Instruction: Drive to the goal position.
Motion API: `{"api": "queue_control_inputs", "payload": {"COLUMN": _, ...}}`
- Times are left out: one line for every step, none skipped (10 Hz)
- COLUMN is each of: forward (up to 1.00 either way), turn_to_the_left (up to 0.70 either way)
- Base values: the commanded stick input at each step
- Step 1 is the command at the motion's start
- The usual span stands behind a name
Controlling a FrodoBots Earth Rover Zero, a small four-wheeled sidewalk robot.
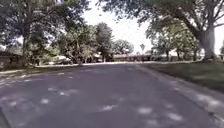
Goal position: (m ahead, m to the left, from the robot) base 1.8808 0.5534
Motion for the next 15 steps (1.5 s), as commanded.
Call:
{"api": "queue_control_inputs", "payload": {"forward": 0.69, "turn_to_the_left": -0.27}}
{"api": "queue_control_inputs", "payload": {"forward": 0.69, "turn_to_the_left": -0.29}}
{"api": "queue_control_inputs", "payload": {"forward": 0.69, "turn_to_the_left": 0.03}}
{"api": "queue_control_inputs", "payload": {"forward": 0.69, "turn_to_the_left": 0.03}}
{"api": "queue_control_inputs", "payload": {"forward": 0.69, "turn_to_the_left": 0.03}}
{"api": "queue_control_inputs", "payload": {"forward": 0.69, "turn_to_the_left": 0.03}}
{"api": "queue_control_inputs", "payload": {"forward": 0.69, "turn_to_the_left": 0.03}}
{"api": "queue_control_inputs", "payload": {"forward": 0.69, "turn_to_the_left": 0.03}}
{"api": "queue_control_inputs", "payload": {"forward": 0.69, "turn_to_the_left": 0.03}}
{"api": "queue_control_inputs", "payload": {"forward": 0.69, "turn_to_the_left": 0.03}}
{"api": "queue_control_inputs", "payload": {"forward": 0.69, "turn_to_the_left": 0.03}}
{"api": "queue_control_inputs", "payload": {"forward": 0.69, "turn_to_the_left": 0.03}}
{"api": "queue_control_inputs", "payload": {"forward": 0.69, "turn_to_the_left": 0.03}}
{"api": "queue_control_inputs", "payload": {"forward": 0.69, "turn_to_the_left": 0.03}}
{"api": "queue_control_inputs", "payload": {"forward": 0.69, "turn_to_the_left": 0.03}}
